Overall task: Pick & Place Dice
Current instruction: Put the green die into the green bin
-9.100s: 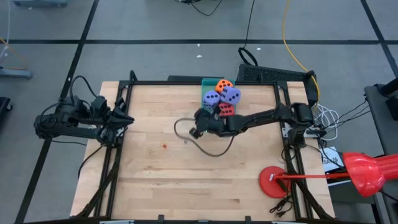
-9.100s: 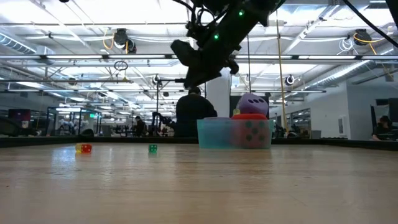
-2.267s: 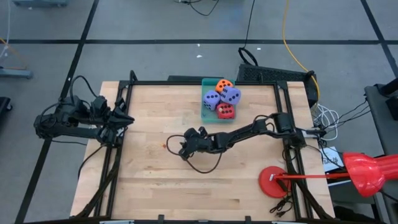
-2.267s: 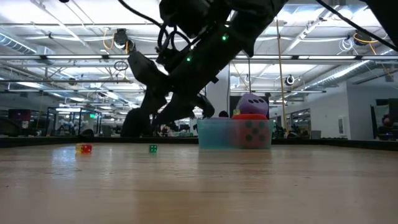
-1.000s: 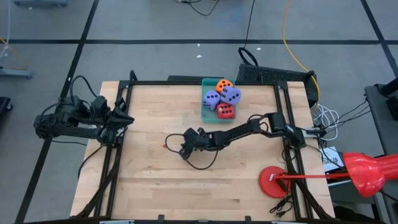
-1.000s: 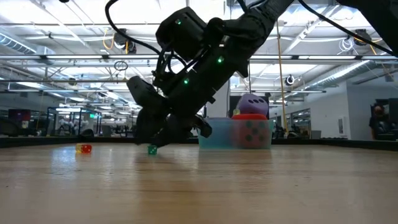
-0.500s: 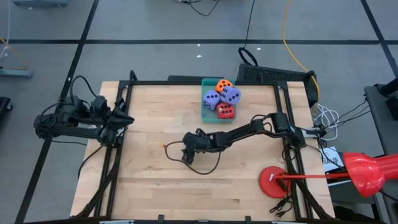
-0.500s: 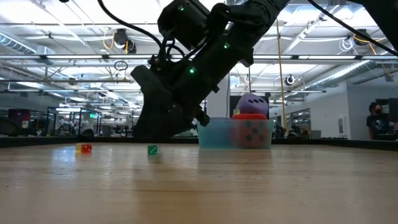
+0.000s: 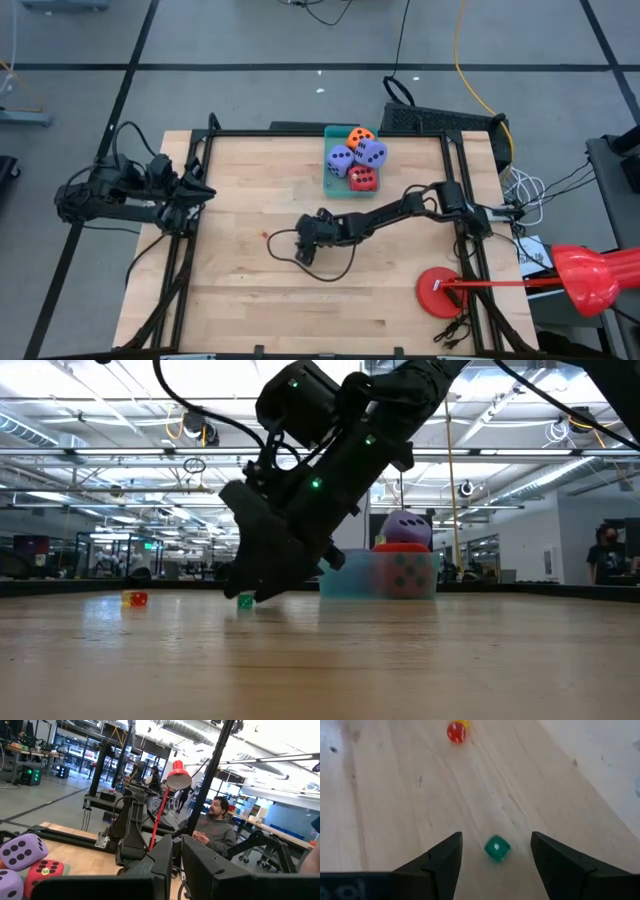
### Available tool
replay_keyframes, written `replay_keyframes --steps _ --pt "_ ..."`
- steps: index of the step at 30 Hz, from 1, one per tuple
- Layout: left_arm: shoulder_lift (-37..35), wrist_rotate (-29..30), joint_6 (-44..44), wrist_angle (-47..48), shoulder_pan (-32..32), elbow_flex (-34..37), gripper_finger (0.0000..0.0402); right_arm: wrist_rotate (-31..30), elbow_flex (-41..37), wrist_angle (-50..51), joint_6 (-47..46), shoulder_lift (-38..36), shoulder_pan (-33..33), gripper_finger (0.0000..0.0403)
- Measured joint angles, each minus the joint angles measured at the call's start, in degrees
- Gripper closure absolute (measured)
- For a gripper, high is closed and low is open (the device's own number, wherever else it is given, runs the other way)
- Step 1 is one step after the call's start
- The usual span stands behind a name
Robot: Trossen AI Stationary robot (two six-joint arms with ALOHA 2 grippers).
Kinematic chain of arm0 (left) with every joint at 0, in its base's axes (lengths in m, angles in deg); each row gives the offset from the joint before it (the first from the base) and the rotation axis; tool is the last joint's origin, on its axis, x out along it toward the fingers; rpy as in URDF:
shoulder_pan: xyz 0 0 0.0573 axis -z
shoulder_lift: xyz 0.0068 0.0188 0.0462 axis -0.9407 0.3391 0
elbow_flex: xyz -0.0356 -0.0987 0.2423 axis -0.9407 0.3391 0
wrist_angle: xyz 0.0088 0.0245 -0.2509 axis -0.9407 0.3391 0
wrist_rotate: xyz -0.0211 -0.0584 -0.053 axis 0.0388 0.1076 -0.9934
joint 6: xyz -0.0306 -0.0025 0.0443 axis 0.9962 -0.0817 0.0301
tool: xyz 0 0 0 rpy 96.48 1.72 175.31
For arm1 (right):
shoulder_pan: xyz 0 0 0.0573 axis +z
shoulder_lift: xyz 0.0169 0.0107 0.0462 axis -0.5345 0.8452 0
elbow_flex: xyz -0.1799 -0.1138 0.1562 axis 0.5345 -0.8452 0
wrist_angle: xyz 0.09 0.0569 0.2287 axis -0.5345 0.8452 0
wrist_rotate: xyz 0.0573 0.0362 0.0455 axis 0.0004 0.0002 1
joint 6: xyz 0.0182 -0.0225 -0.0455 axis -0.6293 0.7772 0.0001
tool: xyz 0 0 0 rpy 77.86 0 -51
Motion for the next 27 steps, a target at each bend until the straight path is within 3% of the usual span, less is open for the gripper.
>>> replay_keyframes --steps 27 --pt "0.0 0.0 0.0 0.0 0.0 0.0 0.0355 -0.7 -0.7 -1.3 -2.9 0.6 0.6 0.0191"
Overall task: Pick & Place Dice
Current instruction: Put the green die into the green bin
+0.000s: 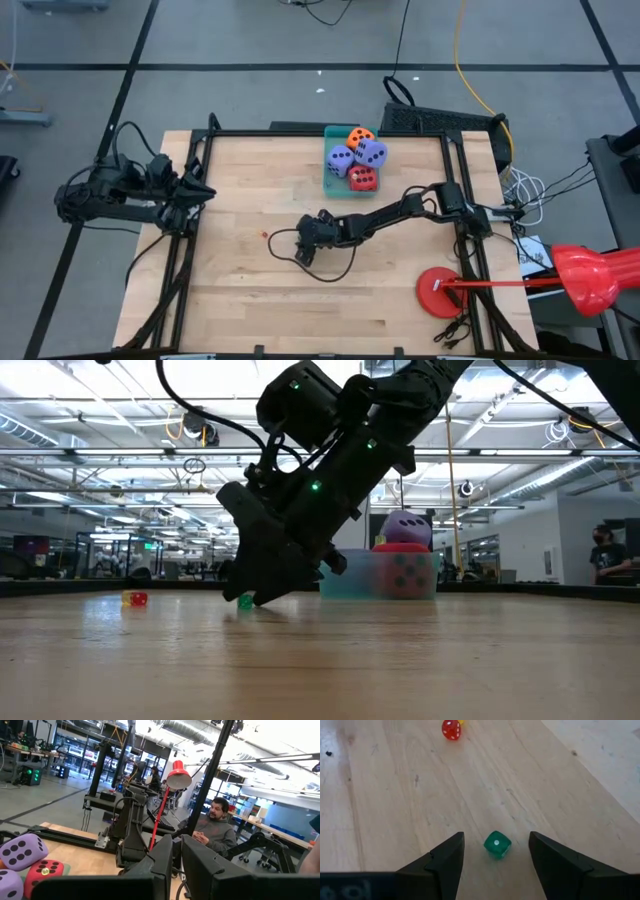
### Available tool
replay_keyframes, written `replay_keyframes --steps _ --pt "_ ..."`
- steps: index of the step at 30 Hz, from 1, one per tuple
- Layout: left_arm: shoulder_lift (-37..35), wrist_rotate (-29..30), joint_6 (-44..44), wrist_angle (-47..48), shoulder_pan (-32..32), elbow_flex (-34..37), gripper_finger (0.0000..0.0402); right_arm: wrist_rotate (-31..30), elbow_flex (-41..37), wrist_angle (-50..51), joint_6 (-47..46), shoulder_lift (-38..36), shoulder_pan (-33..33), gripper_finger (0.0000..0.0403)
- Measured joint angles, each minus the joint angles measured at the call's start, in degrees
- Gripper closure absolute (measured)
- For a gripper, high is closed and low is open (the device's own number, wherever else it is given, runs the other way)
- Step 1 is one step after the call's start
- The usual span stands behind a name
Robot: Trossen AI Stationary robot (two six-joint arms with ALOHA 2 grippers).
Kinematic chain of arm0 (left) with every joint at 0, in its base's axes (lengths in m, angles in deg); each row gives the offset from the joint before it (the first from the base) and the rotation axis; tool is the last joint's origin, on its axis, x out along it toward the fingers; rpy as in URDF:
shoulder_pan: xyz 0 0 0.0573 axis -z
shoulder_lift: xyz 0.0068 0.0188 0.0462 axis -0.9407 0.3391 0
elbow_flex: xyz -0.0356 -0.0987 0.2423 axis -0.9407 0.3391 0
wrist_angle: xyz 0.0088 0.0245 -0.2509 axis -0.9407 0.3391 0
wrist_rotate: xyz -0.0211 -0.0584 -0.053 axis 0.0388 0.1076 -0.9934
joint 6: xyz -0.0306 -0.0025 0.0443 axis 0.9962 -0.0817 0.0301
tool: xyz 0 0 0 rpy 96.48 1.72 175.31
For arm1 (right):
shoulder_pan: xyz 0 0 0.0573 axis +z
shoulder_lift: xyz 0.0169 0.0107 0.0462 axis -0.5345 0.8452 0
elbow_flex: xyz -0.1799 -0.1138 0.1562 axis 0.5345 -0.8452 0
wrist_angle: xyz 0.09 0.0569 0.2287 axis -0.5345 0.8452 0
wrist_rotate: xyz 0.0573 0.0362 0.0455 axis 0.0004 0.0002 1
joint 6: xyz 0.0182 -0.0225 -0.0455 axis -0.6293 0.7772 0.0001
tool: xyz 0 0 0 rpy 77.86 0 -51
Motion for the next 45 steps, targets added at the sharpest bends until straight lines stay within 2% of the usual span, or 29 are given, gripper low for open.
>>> replay_keyframes --steps 5,14,31,45 --pt "0.0 0.0 0.0 0.0 0.0 0.0 0.0355 -2.7 0.0 0.9 0.9 0.1 0.5 0.0203" --pt "0.0 0.0 0.0 0.0 0.0 0.0 0.0355 -3.9 0.0 0.4 5.9 1.1 1.3 0.0224" --pt "0.0 0.0 0.0 0.0 0.0 0.0 0.0355 -4.3 0.0 0.2 5.8 1.5 2.2 0.0261" --pt "0.0 0.0 0.0 0.0 0.0 0.0 0.0355 -4.1 0.0 0.3 5.6 1.6 3.0 0.0334"
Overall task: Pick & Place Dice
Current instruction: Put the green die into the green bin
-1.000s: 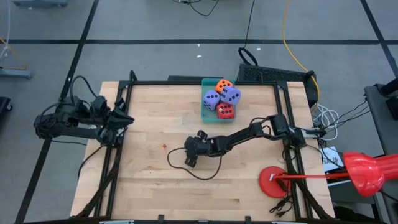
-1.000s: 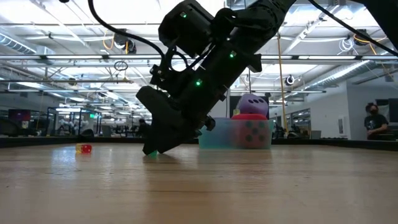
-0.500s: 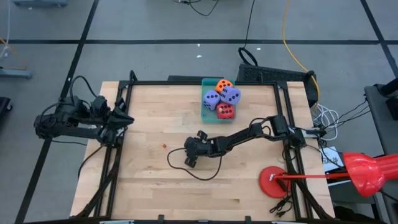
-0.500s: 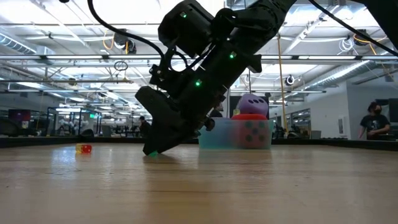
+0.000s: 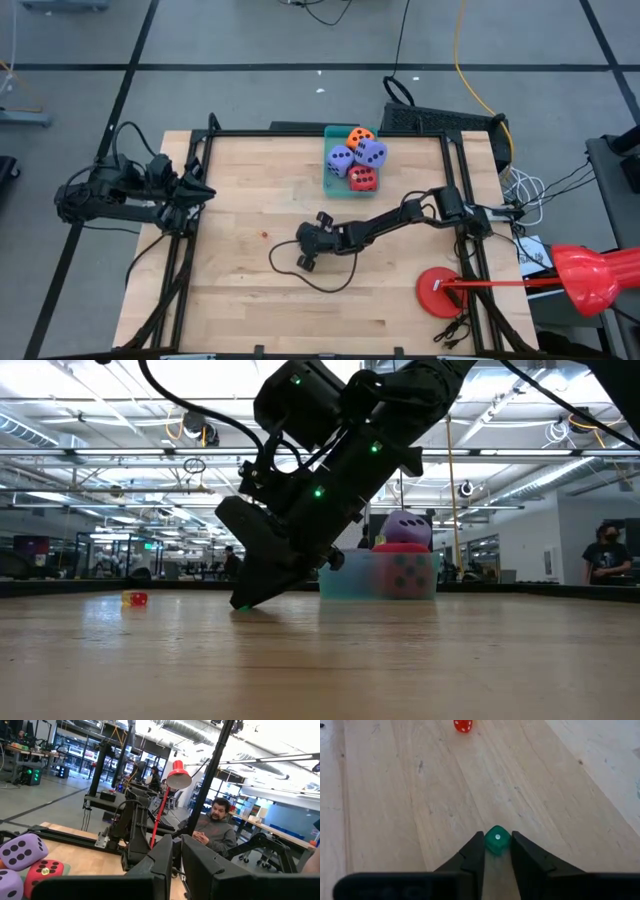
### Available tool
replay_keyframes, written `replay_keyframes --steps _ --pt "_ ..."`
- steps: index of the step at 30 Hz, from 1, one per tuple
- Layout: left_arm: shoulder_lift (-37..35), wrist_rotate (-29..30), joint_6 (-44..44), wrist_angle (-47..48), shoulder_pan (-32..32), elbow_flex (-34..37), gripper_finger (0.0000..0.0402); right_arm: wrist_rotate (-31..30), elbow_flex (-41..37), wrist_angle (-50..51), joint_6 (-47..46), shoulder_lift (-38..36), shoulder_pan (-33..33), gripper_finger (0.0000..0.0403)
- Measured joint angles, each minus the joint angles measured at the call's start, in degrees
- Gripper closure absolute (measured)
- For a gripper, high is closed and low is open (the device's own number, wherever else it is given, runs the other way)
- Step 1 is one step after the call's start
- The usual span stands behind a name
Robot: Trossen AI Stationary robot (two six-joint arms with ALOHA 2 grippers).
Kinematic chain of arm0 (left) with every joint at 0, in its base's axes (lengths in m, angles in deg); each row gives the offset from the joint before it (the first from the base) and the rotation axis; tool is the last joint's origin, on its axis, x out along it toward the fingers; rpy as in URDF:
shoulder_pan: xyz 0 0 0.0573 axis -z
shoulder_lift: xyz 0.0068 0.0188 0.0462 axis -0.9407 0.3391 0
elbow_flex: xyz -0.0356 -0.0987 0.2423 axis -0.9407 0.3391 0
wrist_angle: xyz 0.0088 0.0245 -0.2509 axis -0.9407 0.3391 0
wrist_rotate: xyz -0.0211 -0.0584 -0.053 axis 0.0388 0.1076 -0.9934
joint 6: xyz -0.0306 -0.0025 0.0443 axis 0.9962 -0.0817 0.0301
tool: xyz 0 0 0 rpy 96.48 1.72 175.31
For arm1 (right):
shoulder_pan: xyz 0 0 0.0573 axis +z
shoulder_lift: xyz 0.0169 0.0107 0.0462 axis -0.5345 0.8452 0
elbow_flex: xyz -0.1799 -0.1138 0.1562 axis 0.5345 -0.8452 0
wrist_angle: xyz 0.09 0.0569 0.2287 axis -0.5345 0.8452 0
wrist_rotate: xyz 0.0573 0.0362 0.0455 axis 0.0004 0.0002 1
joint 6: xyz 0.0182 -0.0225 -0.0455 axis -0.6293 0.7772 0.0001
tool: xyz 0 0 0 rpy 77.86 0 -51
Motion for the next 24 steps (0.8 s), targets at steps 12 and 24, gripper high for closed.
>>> replay_keyframes --steps 12,24 --pt "0.0 0.0 0.0 0.0 0.0 0.0 0.0355 0.0 0.0 0.4 -1.9 -0.4 1.1 0.0334" --pt "0.0 0.0 0.0 0.0 0.0 0.0 0.0355 -7.1 -0.1 6.2 1.3 -8.3 0.8 0.0335"
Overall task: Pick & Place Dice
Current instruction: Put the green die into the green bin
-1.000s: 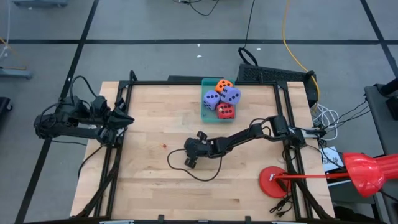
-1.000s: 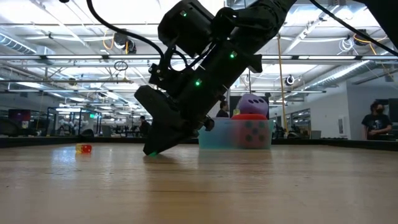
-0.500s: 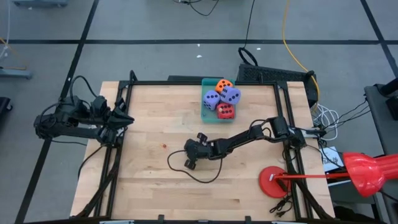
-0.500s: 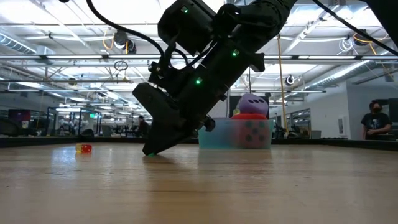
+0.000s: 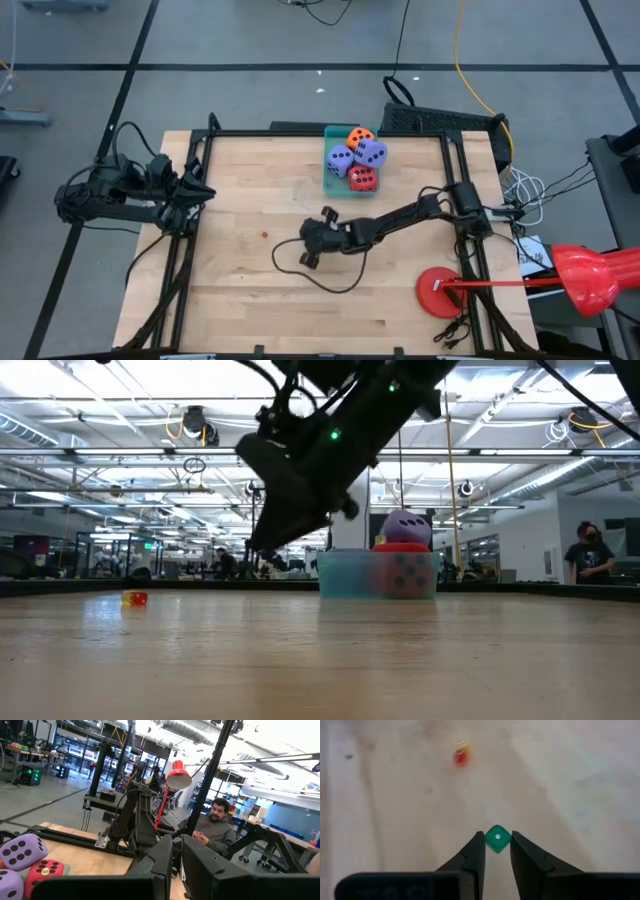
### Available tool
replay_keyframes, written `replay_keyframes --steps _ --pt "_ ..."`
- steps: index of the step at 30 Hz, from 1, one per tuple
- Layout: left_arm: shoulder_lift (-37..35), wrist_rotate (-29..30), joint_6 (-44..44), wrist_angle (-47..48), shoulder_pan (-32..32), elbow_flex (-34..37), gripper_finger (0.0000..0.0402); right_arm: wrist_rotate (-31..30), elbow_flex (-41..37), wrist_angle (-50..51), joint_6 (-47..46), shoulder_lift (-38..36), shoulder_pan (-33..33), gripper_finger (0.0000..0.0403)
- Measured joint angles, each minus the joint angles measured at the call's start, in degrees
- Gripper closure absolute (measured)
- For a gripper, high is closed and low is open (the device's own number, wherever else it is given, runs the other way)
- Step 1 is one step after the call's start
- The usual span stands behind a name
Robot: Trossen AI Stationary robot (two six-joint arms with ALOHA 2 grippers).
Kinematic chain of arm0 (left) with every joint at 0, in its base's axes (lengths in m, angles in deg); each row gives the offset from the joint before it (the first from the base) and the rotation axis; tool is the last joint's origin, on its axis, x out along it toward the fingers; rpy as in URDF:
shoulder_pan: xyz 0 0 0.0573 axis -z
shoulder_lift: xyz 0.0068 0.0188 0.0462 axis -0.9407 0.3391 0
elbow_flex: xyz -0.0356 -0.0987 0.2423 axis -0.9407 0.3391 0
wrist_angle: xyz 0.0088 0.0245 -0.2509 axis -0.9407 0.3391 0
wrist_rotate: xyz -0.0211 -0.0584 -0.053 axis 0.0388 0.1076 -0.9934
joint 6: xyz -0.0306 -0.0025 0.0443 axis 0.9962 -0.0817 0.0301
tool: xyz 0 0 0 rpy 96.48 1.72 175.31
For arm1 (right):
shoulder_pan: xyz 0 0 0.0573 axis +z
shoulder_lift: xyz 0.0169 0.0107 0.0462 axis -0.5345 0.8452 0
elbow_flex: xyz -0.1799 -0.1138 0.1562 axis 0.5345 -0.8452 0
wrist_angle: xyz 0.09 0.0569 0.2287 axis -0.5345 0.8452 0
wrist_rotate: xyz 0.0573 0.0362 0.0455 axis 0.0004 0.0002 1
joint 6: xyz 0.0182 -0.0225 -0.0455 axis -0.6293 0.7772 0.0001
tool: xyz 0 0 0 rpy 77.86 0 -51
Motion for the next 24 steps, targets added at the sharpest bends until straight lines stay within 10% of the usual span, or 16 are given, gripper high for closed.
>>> replay_keyframes --steps 10,24 --pt "0.0 0.0 0.0 0.0 0.0 0.0 0.0355 -13.9 0.0 13.3 4.4 -8.8 -5.6 0.0335" --pt "0.0 0.0 0.0 0.0 0.0 0.0 0.0355 -11.5 0.1 20.1 6.9 -13.0 -18.9 0.0333"
